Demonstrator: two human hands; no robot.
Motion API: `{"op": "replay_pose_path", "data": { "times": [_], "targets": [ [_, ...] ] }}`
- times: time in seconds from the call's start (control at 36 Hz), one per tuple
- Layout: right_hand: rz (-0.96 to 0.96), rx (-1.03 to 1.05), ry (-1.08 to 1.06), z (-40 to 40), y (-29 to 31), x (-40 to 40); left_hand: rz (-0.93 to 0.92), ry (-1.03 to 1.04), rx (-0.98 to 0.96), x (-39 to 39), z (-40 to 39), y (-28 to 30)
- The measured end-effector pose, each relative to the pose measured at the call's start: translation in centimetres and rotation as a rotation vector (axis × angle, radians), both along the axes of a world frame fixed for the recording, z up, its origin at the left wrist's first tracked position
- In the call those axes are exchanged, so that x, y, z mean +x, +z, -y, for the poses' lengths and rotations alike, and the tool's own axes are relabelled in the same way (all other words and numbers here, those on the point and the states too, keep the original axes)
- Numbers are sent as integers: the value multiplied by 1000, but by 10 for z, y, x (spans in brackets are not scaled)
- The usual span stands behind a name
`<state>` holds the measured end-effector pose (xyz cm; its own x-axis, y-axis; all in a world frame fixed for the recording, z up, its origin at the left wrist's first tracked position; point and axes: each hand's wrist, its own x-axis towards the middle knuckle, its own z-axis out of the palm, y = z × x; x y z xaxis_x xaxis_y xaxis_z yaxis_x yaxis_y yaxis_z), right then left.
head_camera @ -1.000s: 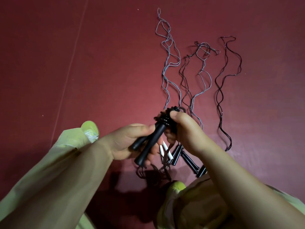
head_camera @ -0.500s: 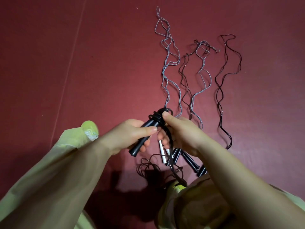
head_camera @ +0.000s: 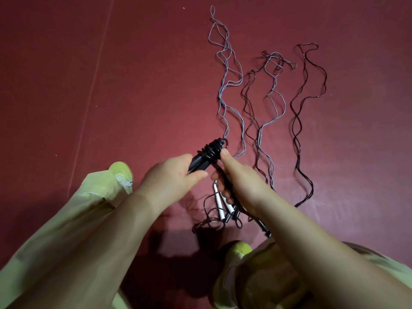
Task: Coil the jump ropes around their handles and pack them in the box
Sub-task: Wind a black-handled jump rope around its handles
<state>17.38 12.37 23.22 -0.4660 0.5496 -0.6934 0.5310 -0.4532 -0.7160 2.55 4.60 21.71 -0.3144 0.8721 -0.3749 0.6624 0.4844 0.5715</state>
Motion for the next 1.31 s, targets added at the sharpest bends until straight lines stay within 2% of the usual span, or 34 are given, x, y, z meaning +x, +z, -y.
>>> {"op": "replay_pose_path", "data": {
  "times": [0.14,0.19,0.25,0.33,0.47,0.58,0.64,0.69,0.78,0.86,0.92,0.97,1.08,1.19,1.31],
  "targets": [
    [147,25,72,0,-1,2,-273,-210,42,14,0,0],
    [159,65,51,-1,0,2,-280,-250,54,18,1,0],
    [145,78,39,-2,2,1,-210,-257,44,18,2,2],
    [114,101,13,-4,4,1,162,-198,-51,15,1,9],
    [-86,90,-92,-7,8,-2,989,63,-121,11,0,20],
    [-221,64,-138,-10,9,-1,1512,19,-246,10,3,17],
    [-261,76,-130,-9,9,-1,1711,-30,-281,16,5,10],
    [-296,100,-120,-10,8,1,1792,-39,-262,23,5,6],
    [-263,96,-48,-16,10,4,1714,114,-227,24,1,14],
    [-69,94,117,-18,9,6,1384,252,-242,16,-4,27],
    [49,122,159,-15,11,6,1167,204,-244,14,-5,30],
    [92,141,179,-13,12,7,1033,178,-245,13,-5,27],
    [171,182,213,-11,13,6,834,117,-247,10,-5,19],
    [280,314,241,-10,10,5,657,68,-207,9,-5,10],
    [294,389,215,-9,11,3,460,46,-177,7,-3,0]
  ]
}}
